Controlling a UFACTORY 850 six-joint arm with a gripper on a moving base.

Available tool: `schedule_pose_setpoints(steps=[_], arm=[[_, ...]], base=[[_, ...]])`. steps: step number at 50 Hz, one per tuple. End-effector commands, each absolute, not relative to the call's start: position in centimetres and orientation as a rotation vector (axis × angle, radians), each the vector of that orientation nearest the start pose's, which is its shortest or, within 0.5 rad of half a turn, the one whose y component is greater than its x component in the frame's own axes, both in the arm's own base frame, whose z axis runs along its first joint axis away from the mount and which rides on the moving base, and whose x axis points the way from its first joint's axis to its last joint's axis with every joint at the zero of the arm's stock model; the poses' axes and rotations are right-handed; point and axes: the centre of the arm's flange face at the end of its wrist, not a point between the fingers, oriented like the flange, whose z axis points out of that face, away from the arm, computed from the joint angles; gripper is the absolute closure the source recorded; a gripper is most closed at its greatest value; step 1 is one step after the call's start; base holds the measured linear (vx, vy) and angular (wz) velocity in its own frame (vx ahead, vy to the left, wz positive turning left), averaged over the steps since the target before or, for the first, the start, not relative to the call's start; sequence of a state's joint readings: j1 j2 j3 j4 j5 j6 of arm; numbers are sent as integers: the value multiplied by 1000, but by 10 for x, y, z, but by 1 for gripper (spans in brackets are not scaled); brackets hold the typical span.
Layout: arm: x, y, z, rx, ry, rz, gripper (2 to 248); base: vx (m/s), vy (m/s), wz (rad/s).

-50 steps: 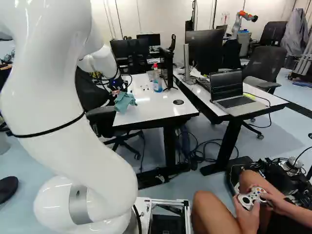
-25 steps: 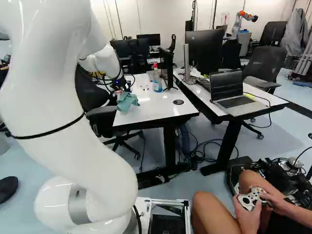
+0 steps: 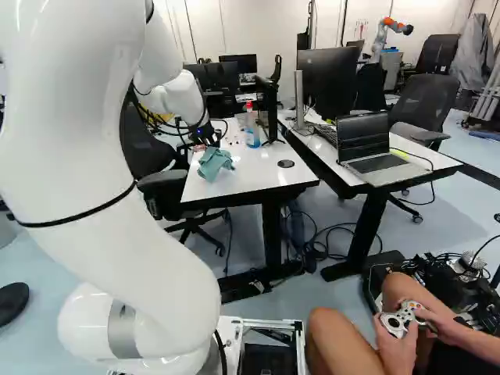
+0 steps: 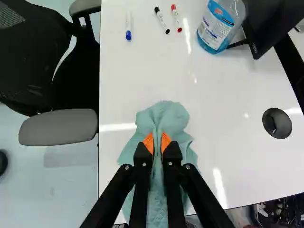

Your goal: Clean the table with the green towel

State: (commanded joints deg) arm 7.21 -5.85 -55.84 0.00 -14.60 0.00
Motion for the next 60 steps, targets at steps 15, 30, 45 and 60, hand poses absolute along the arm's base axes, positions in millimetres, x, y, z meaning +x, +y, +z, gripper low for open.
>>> schedule_pose_setpoints(steps=[15,30,45,60], arm=[[512,39,520,-2969,-112,-947,211],[513,13,520,-2986,-38,-952,211],[515,-13,520,-3000,37,-957,211],[522,-39,519,-3012,112,-964,211]], base=[[0,0,0],[0,0,0],[0,0,0],[0,0,0]])
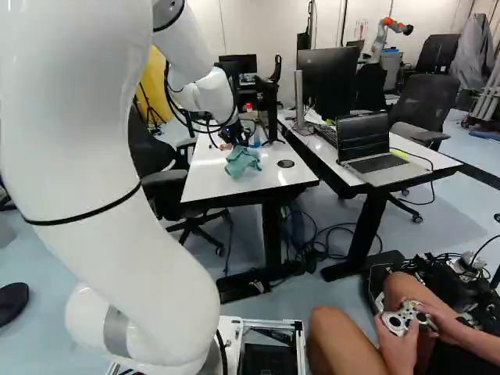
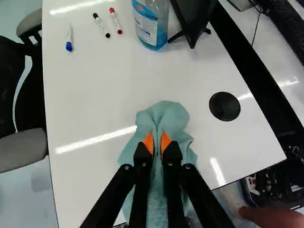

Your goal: Clean the table with the green towel

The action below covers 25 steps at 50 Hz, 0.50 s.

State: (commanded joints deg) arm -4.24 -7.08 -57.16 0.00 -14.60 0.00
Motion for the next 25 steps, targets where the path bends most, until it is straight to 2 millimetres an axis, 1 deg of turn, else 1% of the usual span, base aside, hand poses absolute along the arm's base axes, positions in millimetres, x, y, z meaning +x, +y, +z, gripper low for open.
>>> schedule_pose_setpoints(steps=[25], arm=[[535,-82,519,-3026,231,-976,211]], base=[[0,0,0]])
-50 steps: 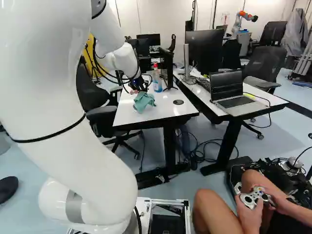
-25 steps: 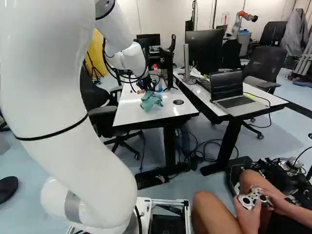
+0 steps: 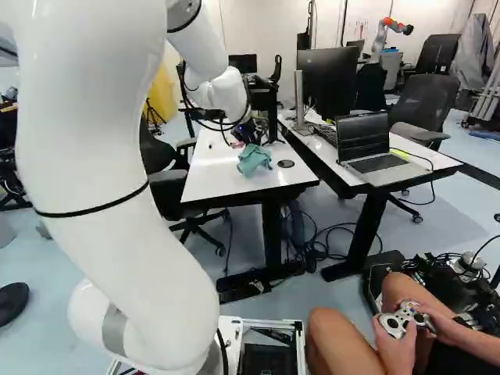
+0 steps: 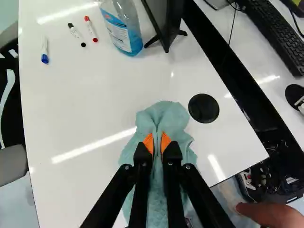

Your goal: Clean the table with the green towel

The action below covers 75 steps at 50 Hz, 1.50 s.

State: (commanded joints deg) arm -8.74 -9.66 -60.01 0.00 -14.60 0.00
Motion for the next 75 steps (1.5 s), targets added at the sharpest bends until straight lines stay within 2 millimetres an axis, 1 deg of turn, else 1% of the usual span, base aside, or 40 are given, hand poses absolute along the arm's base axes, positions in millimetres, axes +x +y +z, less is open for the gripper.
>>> schedule_pose_setpoints(steps=[25,55,62,75], arm=[[548,-127,518,-3036,346,-990,211],[550,-179,518,-3043,482,-1002,211],[550,-186,518,-3043,501,-1004,211],[550,-186,518,-3043,501,-1004,211]], base=[[0,0,0],[0,0,0],[0,0,0],[0,0,0]])
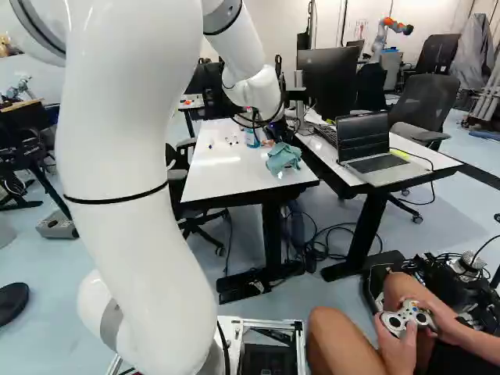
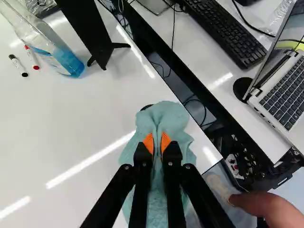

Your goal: Clean the table with the green towel

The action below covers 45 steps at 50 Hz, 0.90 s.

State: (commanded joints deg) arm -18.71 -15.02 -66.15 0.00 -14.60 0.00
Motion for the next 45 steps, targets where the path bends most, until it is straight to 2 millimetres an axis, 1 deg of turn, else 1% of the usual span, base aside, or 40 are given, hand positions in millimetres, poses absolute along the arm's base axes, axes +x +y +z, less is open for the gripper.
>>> schedule_pose_setpoints(steps=[1,2,6,7,12,13,17,18,22,23,27,28,33,34,45], arm=[[550,-186,518,-3043,501,-1004,211],[550,-186,518,-3043,501,-1004,206],[550,-186,518,-3043,501,-1004,206],[550,-186,518,-3043,501,-1004,176],[550,-186,518,-3043,501,-1004,176],[550,-186,518,-3043,501,-1004,141],[550,-186,518,-3043,501,-1004,141],[550,-186,518,-3043,501,-1004,106],[550,-186,518,-3043,501,-1004,106],[550,-186,518,-3043,501,-1004,68],[550,-186,518,-3043,501,-1004,68],[550,-186,518,-3043,501,-1004,31],[550,-186,518,-3043,501,-1004,31],[550,-186,518,-3043,501,-1004,3],[550,-186,518,-3043,501,-1004,3]], base=[[0,0,0],[0,0,0],[0,0,0],[0,0,0],[0,0,0],[0,0,0],[0,0,0],[0,0,0],[0,0,0],[0,0,0],[0,0,0],[0,0,0],[0,0,0],[0,0,0],[0,0,0]])
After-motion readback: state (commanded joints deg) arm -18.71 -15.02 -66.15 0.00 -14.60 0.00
